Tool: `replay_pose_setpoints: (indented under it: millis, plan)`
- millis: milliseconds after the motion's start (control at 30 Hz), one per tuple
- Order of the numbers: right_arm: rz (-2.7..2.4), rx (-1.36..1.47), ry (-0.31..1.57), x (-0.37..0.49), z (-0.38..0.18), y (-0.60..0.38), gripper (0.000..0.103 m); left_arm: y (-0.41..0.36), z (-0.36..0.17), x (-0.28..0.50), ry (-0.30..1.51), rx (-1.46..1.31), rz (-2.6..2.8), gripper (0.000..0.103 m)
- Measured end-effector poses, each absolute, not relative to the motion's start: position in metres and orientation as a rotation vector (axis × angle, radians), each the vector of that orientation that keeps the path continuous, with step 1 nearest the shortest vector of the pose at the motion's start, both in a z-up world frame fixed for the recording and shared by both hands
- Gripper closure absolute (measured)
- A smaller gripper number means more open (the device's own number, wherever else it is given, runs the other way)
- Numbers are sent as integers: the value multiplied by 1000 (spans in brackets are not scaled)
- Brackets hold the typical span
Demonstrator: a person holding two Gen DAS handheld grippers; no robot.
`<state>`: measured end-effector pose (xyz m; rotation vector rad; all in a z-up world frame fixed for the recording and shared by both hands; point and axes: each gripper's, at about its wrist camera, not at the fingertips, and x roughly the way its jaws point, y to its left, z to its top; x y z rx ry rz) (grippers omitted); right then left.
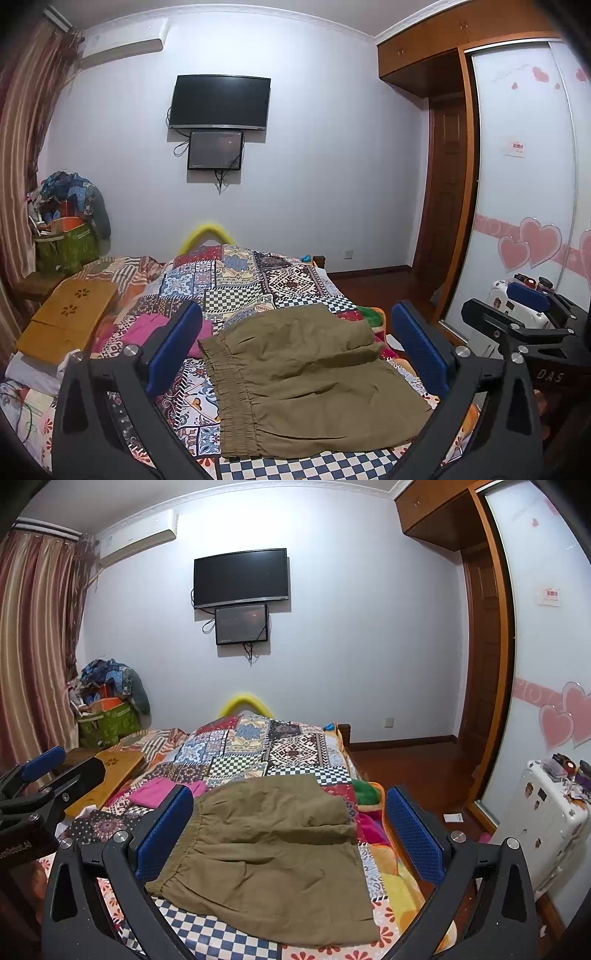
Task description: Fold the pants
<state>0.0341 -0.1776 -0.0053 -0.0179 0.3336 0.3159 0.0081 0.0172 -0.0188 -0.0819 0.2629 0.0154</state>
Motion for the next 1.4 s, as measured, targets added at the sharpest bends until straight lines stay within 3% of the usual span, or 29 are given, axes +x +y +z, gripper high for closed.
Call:
replay_pose_setpoints:
  millis: [1400]
  plan:
    - [342, -25, 338, 36, -4, -169, 0, 25, -20, 9, 274, -101, 38, 0]
